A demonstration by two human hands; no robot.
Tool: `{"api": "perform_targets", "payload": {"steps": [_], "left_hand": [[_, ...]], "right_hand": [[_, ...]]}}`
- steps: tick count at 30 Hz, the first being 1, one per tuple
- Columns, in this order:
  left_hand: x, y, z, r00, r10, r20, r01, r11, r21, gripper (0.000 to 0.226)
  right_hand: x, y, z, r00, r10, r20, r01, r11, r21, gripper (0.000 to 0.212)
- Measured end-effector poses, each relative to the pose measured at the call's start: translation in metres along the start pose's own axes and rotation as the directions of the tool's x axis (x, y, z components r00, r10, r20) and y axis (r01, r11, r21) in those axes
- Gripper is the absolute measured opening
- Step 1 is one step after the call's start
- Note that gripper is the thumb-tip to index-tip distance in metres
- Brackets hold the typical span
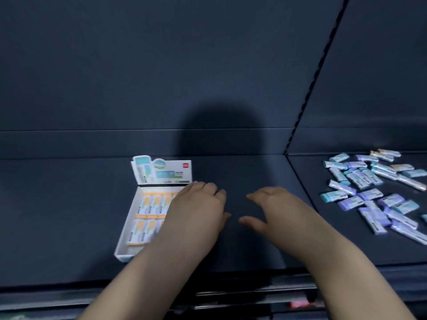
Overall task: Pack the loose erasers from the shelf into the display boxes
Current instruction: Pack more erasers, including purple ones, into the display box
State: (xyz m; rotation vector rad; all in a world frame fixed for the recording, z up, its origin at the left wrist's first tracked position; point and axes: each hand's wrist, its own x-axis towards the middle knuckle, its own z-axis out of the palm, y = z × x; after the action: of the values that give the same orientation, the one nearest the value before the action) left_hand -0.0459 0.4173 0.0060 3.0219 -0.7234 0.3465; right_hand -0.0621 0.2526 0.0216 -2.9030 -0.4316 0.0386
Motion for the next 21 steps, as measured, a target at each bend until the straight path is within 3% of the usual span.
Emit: {"api": "perform_targets", "payload": {"steps": [5,8,11,13,21], "left_hand": [[0.027,0.072,0.001,0.998,-0.018,-0.056,0.015,0.998,-0.058,0.055],[0.039,0.116,-0.005,1.000,-0.024,0.016,0.025,0.997,-0.071,0.058],[0.050,0.153,-0.005,0.996,-0.048,-0.072,0.043,0.997,-0.065,0.057],[0.055,0.175,-0.001,0.996,-0.066,-0.053,0.063,0.997,-0.044,0.058],[0.064,0.219,0.018,0.996,-0.089,-0.025,0.087,0.992,-0.088,0.058]], "right_hand": [[-0.023,0.069,-0.018,0.999,-0.034,-0.008,0.034,0.999,-0.010,0.062],[-0.039,0.110,-0.030,0.999,-0.046,-0.010,0.046,0.999,-0.012,0.063],[-0.057,0.146,-0.037,0.999,-0.047,0.004,0.047,0.999,-0.025,0.063],[-0.069,0.168,-0.039,0.999,-0.040,0.014,0.040,0.999,-0.024,0.062],[-0.101,0.214,-0.037,1.000,0.025,0.006,-0.025,0.999,0.026,0.056]]}}
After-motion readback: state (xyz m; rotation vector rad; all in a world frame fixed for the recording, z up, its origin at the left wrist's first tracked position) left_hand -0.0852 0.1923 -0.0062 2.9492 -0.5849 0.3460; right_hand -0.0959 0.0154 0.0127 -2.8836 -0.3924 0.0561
